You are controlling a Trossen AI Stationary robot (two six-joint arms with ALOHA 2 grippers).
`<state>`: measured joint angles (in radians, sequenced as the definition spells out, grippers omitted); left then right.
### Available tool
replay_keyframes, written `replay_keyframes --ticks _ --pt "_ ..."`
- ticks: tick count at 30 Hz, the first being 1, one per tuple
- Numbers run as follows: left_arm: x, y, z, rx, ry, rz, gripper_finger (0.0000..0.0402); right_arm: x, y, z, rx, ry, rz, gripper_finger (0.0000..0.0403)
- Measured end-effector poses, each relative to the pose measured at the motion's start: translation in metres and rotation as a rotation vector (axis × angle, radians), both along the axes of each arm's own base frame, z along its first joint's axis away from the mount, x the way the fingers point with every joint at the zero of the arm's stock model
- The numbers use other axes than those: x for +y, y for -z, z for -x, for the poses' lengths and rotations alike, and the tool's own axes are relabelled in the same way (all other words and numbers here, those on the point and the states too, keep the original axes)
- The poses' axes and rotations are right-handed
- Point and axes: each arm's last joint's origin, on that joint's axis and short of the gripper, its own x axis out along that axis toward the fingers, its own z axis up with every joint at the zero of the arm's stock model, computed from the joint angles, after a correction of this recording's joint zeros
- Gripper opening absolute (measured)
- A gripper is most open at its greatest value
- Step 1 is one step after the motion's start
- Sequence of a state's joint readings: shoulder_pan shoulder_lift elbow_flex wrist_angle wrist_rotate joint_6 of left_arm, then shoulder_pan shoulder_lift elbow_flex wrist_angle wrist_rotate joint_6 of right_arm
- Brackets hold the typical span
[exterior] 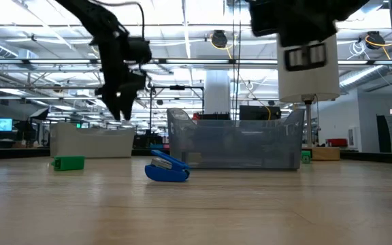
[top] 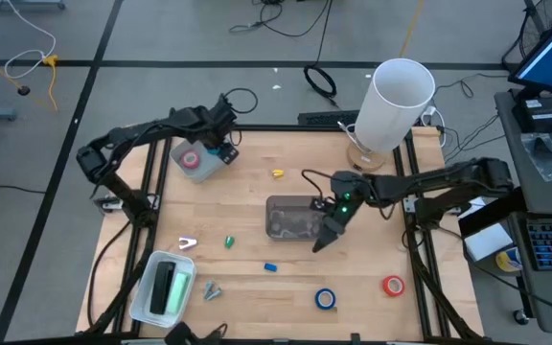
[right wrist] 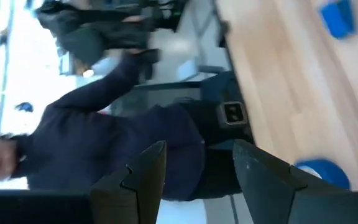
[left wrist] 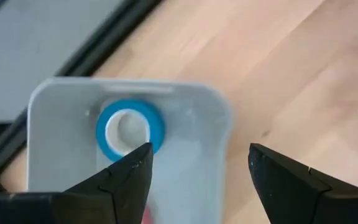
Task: Pick and place Stapler, Stapler remover, tape
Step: Put the orange tape into the grey bin
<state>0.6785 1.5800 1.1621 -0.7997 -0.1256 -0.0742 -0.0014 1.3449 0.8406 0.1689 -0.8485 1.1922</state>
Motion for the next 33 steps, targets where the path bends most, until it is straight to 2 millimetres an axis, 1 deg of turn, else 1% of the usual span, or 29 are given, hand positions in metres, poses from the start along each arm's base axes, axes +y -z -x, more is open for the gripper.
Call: replay_keyframes --ticks 2,6,11,15,19,23,33 --pt "-0.007 -0.013 -0.001 -0.056 0.008 -0.035 0.026 0.005 -0.007 0.013 0.052 0.04 0.032 0.0183" --pt "-0.024 -0.043 0.005 -0.17 0.021 -0.106 0.0261 0.019 -0.018 0.05 0.208 0.128 0.11 0.0183" --pt "-0.043 -0.079 0.017 -0.322 0.053 -0.206 0.0263 0.037 -0.023 0.099 0.44 0.227 0.191 0.0183" --pt "-0.057 -0.103 0.025 -0.468 0.111 -0.246 0.026 0.049 -0.022 0.125 0.572 0.272 0.225 0.0183" --pt "-0.07 -0.12 0.029 -0.603 0.197 -0.238 0.0264 0.059 -0.018 0.139 0.664 0.3 0.263 0.0183" --pt "-0.081 -0.129 0.032 -0.666 0.248 -0.243 0.0261 0.073 -0.011 0.146 0.752 0.271 0.303 0.0183" --pt "-0.097 -0.136 0.025 -0.723 0.32 -0.255 0.0257 0.114 0.009 0.157 0.938 0.221 0.38 0.0183"
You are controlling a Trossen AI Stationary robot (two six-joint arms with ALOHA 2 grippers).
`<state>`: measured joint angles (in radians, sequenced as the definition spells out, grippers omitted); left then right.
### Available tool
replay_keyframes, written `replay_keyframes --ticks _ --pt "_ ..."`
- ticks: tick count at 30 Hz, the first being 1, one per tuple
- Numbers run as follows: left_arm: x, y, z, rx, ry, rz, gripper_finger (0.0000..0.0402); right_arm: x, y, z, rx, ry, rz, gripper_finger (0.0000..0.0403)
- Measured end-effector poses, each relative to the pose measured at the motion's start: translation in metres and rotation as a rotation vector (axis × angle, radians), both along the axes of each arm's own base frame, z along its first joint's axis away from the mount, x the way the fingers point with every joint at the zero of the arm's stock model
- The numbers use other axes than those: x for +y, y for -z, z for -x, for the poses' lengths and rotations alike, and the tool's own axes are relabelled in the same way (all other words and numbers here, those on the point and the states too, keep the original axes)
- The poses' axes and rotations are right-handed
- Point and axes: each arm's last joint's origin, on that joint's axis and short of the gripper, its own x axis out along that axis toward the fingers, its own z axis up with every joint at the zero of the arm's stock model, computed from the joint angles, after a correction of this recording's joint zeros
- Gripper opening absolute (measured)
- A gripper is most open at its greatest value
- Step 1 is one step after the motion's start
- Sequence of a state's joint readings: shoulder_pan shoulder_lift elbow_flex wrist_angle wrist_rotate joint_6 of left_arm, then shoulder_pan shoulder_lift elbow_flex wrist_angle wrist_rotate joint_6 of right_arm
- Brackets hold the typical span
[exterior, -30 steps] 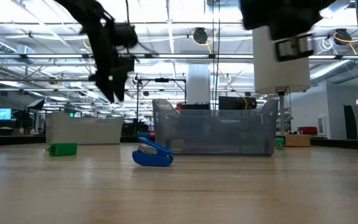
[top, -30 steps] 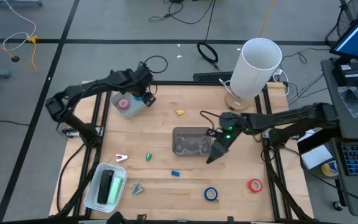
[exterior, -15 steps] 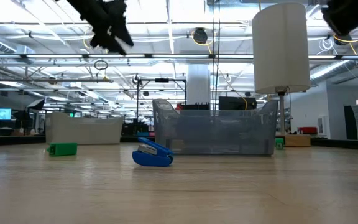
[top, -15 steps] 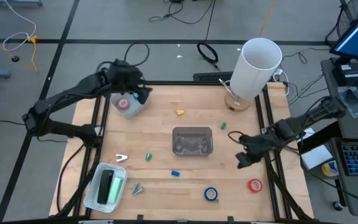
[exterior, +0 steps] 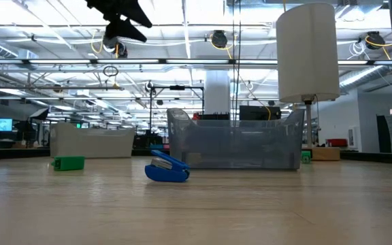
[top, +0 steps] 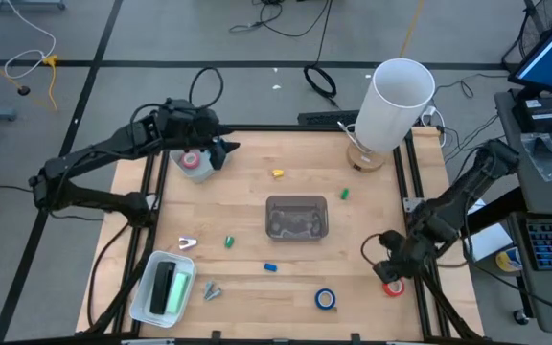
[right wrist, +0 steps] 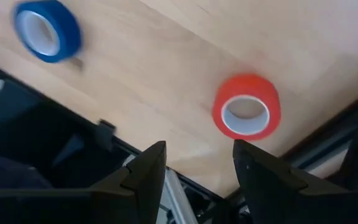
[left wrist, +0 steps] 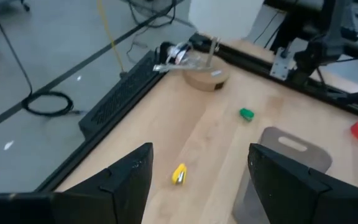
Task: Pick and place Stapler, Stapler remover, tape
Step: Put the orange tape into the grey bin
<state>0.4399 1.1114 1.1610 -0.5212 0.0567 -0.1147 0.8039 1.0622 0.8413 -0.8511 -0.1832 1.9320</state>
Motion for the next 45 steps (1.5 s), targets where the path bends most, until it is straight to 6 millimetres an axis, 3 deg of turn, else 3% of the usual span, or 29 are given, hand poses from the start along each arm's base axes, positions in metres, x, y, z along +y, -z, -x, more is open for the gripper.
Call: replay_keyframes --ticks 6,12,20,25,35,45 --pt "-0.005 -0.002 -0.004 -0.022 0.025 -0.012 0.0257 0.024 0.013 0.0 0.049 0.029 -0.013 0.0183" --pt "-0.008 -0.002 -0.004 -0.021 0.036 -0.016 0.0257 0.039 0.041 -0.004 0.064 0.093 -0.07 0.0183" --pt "-0.007 -0.002 -0.004 -0.019 0.037 -0.02 0.0257 0.034 0.063 0.001 0.155 0.166 0.011 0.0183" --pt "-0.007 -0.002 -0.004 -0.019 0.035 -0.015 0.0258 0.031 0.067 0.0 0.087 0.206 0.053 0.0183" --pt "-0.01 -0.001 -0.005 -0.013 0.045 -0.008 0.0258 0.022 0.093 0.007 0.095 0.256 0.046 0.0183" --pt "-0.017 0.001 -0.007 0.008 0.071 -0.001 0.0257 0.021 0.103 0.008 0.026 0.197 -0.014 0.0183"
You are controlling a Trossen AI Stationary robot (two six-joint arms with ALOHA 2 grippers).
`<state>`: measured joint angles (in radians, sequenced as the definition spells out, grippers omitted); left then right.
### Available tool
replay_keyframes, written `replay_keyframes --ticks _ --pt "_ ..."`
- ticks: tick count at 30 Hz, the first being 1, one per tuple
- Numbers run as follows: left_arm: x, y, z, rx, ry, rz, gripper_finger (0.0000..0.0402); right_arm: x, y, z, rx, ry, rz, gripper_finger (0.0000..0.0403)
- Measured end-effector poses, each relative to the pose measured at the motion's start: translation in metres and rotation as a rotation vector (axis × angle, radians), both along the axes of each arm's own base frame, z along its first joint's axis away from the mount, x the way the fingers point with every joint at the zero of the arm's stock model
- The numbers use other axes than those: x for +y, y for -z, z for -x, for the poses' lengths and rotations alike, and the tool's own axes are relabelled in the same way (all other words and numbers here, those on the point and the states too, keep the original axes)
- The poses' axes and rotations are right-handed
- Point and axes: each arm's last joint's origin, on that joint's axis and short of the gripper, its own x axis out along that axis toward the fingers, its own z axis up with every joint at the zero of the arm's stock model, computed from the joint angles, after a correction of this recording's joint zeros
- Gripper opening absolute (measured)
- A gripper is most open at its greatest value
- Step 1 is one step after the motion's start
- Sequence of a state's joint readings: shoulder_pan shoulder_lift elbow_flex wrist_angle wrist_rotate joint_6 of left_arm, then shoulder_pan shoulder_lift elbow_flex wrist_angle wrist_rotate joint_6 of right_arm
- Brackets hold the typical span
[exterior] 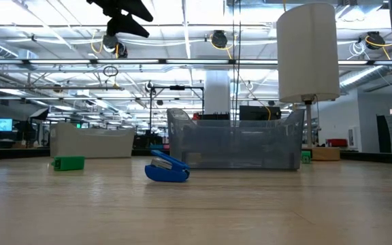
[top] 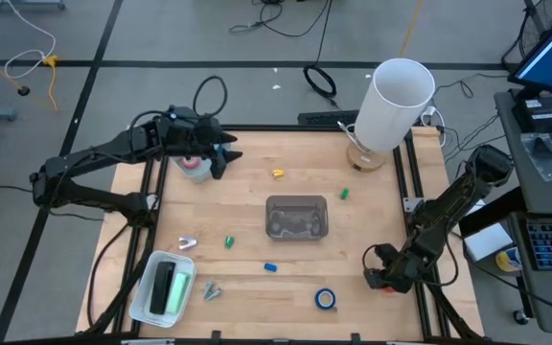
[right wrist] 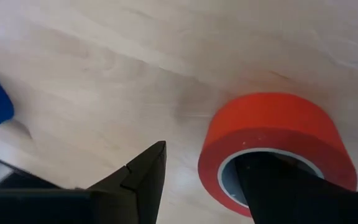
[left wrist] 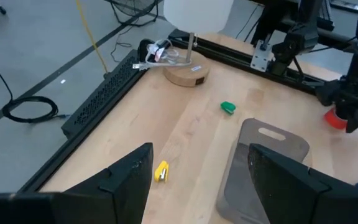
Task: Pick and place Stapler, Stapler remover, tape
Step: Put the orange tape into the grey bin
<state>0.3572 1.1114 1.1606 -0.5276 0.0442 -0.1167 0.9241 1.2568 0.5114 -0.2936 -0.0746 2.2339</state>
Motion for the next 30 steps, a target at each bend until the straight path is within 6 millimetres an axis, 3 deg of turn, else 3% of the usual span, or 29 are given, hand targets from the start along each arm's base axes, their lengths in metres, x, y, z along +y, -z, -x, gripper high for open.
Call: replay_keyframes --ticks 17,21,25,28,30 --pt "0.0 0.0 0.0 0.0 -0.002 0.003 0.0257 0.001 0.0 -0.002 -0.045 -0.028 -0.001 0.0178" --pt "0.0 0.0 0.0 -0.001 -0.003 0.004 0.0257 0.001 -0.001 -0.003 -0.047 -0.016 -0.01 0.0138" --pt "0.0 0.0 0.0 -0.006 -0.012 0.02 0.0258 0.0 -0.005 -0.006 -0.112 -0.032 -0.022 0.0074" --pt "0.0 0.0 0.0 -0.019 -0.033 0.058 0.0257 0.001 -0.014 -0.011 -0.235 -0.034 -0.045 0.0028" --pt "0.0 0.0 0.0 -0.029 -0.049 0.088 0.0257 0.001 -0.023 -0.016 -0.36 -0.02 -0.046 0.0028"
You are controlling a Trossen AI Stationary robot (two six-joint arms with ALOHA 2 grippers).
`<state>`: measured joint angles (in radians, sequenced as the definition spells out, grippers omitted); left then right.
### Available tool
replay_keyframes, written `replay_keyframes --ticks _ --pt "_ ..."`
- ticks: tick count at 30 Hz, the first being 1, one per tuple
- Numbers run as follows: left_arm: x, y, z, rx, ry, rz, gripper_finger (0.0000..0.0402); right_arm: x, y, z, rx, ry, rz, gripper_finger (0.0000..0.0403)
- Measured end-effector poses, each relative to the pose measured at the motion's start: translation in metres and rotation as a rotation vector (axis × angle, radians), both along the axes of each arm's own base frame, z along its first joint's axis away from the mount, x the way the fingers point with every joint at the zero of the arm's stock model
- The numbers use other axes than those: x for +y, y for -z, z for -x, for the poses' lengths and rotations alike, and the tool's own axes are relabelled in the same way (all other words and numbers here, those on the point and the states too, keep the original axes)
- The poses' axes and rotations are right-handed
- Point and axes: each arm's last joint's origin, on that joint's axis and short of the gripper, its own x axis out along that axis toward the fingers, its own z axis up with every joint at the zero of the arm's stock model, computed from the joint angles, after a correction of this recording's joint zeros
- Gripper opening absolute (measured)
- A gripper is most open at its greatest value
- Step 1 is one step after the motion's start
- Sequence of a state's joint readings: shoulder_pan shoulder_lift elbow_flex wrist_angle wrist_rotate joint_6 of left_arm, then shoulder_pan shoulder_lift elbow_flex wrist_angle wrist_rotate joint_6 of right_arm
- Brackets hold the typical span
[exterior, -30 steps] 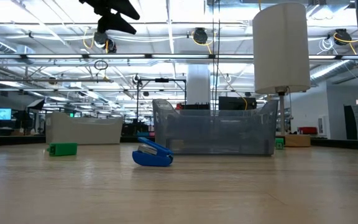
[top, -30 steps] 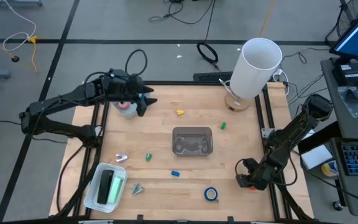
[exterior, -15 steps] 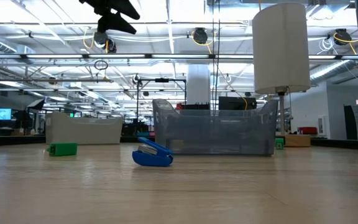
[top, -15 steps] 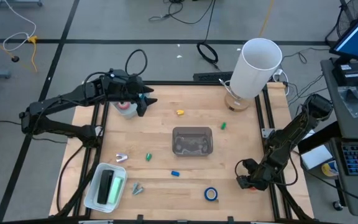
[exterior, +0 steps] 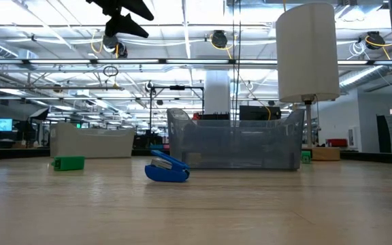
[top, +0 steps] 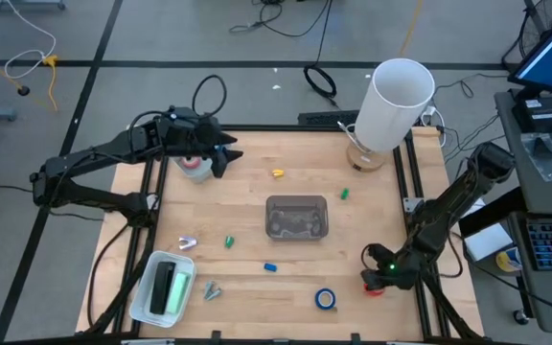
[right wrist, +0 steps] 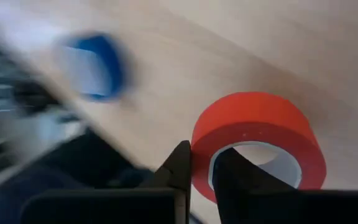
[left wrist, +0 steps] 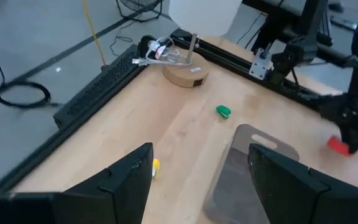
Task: Pick and place Stapler, Stapler remover, tape
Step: Put the orange tape into the grey bin
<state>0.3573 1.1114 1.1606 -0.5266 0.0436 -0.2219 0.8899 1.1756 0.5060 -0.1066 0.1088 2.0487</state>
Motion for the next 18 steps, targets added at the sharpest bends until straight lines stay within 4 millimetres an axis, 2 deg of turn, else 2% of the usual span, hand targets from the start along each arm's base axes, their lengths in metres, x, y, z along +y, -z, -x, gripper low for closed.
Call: replay_keyframes --ticks 8,13,18 --pt "-0.002 0.0 -0.001 -0.03 -0.018 0.098 0.0257 -0.012 -0.056 -0.018 -0.585 0.149 0.005 0.003" --pt "-0.01 0.0 -0.004 -0.037 0.013 0.115 0.0257 -0.031 -0.091 -0.028 -0.928 0.256 0.139 0.003" --pt "-0.025 -0.002 -0.009 -0.057 0.081 0.111 0.0258 -0.049 -0.118 -0.036 -1.186 0.326 0.29 0.0031"
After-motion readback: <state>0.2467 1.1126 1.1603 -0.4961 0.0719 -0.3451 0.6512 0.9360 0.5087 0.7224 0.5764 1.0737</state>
